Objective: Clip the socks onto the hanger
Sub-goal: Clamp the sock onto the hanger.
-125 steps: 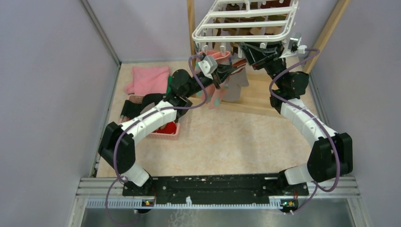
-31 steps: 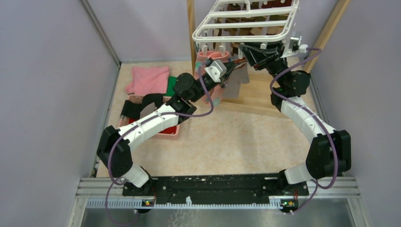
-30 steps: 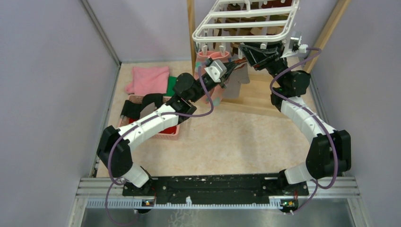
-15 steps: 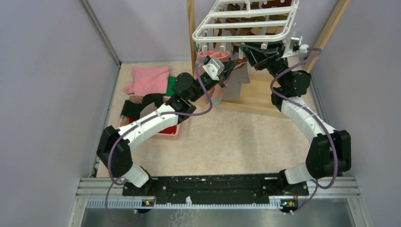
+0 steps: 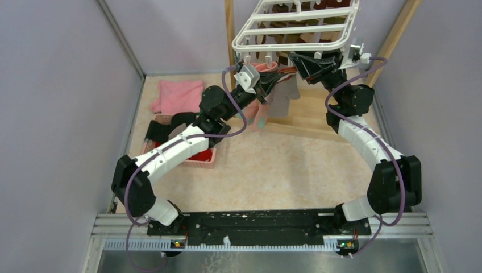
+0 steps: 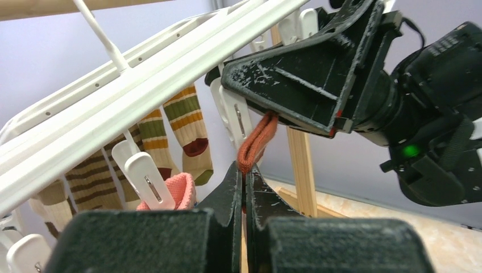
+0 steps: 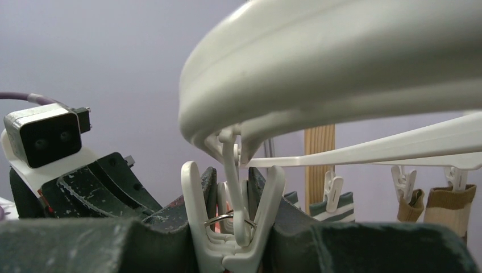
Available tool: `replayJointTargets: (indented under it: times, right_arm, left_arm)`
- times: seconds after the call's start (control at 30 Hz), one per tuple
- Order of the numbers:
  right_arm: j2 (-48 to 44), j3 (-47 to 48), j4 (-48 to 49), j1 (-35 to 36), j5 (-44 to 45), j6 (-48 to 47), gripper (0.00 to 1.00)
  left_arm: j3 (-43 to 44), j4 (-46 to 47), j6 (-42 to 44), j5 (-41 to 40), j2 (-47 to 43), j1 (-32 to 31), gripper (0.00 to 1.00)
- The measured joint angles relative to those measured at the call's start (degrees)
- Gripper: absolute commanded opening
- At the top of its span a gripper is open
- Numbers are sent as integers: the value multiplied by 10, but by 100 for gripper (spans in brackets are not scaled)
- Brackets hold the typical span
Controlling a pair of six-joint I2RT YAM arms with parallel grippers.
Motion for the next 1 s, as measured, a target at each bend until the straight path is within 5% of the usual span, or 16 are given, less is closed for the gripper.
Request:
replayJointTargets:
  times: [0.53,1.0]
  right_arm:
    - [0,0,-1,-3,-3,-1,1]
    - [0,0,0,-6,-5,-1,1]
  left_arm:
    - [-34,50,-51,32,-13,23,0]
    - [-84,61,27,79,-28,26,0]
